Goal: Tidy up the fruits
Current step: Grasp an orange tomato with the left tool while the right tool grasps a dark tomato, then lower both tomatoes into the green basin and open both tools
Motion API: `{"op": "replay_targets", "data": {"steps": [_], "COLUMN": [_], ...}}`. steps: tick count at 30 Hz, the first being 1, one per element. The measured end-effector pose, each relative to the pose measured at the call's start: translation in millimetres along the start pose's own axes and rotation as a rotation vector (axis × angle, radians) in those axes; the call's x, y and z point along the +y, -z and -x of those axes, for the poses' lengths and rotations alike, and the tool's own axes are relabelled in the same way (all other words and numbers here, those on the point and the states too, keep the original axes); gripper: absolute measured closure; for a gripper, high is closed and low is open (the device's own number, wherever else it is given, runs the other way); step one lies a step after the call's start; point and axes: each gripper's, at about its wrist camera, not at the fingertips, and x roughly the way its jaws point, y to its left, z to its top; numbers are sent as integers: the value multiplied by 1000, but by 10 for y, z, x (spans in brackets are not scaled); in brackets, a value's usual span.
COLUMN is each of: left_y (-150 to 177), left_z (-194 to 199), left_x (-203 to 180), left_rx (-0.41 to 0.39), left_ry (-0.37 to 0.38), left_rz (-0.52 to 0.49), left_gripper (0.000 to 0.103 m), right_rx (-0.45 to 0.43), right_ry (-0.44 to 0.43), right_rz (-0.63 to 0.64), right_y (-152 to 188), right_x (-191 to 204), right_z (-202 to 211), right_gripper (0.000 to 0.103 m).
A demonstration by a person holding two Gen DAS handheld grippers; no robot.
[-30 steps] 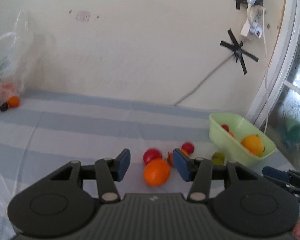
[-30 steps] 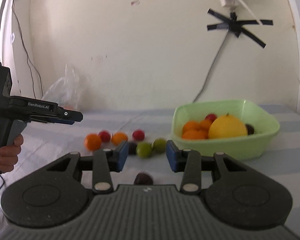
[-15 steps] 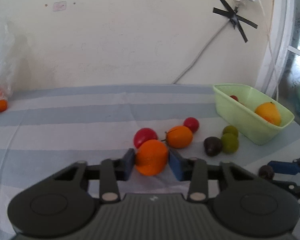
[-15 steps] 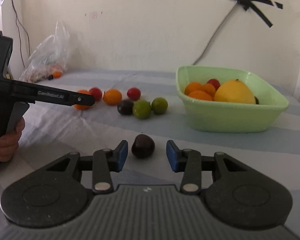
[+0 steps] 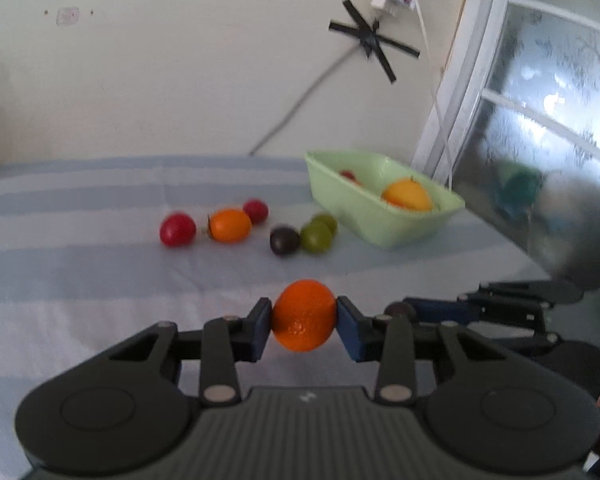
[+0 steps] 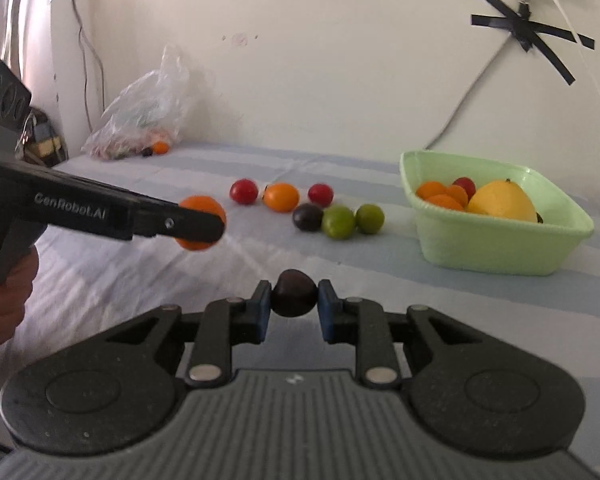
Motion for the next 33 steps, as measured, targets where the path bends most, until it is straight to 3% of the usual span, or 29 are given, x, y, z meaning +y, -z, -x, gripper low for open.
{"op": "replay_targets", "data": {"steps": [4,7,13,15,17,20,27,33], "left_y": [87,90,83,94,106,69,-470,-1030], "left_z": [-78,-69,-6,-28,-73,-119,-241,-759], "left_x": [-12,-41,-99,-132,-135,-109,-247,-474], "left_rx": [29,18,5,9,23,28,-24,-34], "left_ry": [-18,-51,-52,-54,-59,-64,30,81], "left_rz": [8,-7,-31,-47,-53,-43,-36,-33], "left_gripper": [64,54,53,55,67,68,68,68], "right_rx": [17,31,40,41,40,35,-111,-217], "right_ry": [-10,-10,-10,-11,-14,-30,18,167], "right_rz": [-6,-10,0,3,2,-4,-28,-72], "right_y": [0,8,27,27,29,18,-179,-362], "right_x": [-14,-10,-2,0,-5,-32,-216,-707], "right_z": [-20,-26,-3,-1,1,-12,133,235], "right_gripper": [75,74,69,68,69,76,77,76]}}
